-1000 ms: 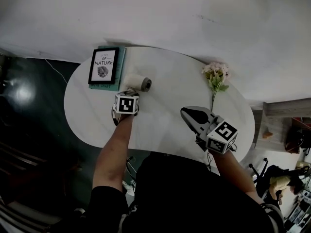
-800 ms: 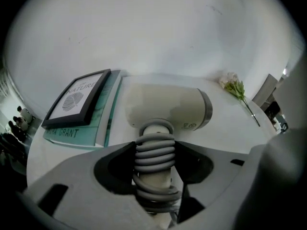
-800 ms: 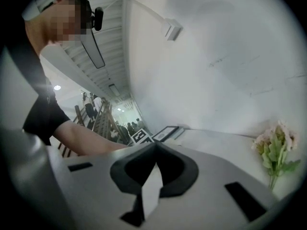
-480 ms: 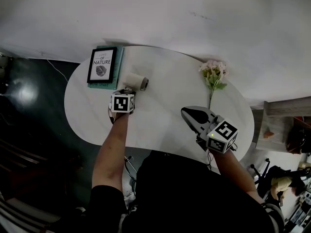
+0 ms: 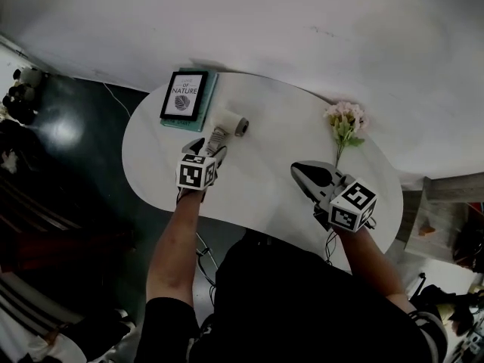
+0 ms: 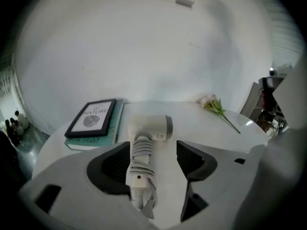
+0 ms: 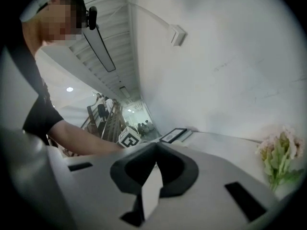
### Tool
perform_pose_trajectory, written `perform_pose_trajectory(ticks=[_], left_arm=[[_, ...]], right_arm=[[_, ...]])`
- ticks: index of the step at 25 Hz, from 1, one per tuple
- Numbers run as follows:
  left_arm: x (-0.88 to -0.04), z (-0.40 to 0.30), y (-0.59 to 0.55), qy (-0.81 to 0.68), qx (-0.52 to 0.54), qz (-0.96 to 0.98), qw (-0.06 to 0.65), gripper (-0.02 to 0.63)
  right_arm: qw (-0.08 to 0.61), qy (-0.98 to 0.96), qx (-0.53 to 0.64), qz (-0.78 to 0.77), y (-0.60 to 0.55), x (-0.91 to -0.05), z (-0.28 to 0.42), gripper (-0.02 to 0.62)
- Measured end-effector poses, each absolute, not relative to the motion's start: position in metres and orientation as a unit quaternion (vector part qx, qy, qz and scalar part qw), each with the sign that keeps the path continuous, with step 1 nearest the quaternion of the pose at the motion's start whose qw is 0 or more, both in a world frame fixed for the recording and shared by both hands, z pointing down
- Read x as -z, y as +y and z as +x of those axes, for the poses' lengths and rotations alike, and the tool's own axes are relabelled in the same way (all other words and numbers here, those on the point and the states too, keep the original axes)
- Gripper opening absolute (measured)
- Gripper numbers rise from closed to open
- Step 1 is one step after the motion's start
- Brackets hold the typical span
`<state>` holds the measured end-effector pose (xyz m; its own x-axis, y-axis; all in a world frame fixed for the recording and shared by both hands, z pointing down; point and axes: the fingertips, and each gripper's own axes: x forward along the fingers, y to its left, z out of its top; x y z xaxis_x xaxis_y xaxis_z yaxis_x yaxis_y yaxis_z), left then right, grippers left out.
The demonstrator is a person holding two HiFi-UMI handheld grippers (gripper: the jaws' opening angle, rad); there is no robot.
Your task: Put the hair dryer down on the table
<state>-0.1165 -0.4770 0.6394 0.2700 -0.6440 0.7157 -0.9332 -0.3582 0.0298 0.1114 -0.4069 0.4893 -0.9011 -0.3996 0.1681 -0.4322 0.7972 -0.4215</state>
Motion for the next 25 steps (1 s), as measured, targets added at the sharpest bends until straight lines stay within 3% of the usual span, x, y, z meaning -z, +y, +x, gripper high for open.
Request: perform_pose_trajectory(ticks=[5,18,25], left_arm=[[-0.605,-0.11,-0.449,-0.505,-0.296,0.786,0.197,0.304],[-0.507,-0.183,-0.388,-0.588,-0.133,0.78,0.167,0.124],[-0.456,-0.233,-0.337,-0.615,-0.058,0.779,0.11,0.01]], right_arm=[[0.029,-0.955,-0.222,0.194,-0.399,-0.479,0.095,0.008],[0.021,-0.965,-0.194,0.173,-0.363,-0.438,0.024,0.008],[0.028,-0.971,-0.166,0.172,-0.317,-0.411,-0.033,0.006]])
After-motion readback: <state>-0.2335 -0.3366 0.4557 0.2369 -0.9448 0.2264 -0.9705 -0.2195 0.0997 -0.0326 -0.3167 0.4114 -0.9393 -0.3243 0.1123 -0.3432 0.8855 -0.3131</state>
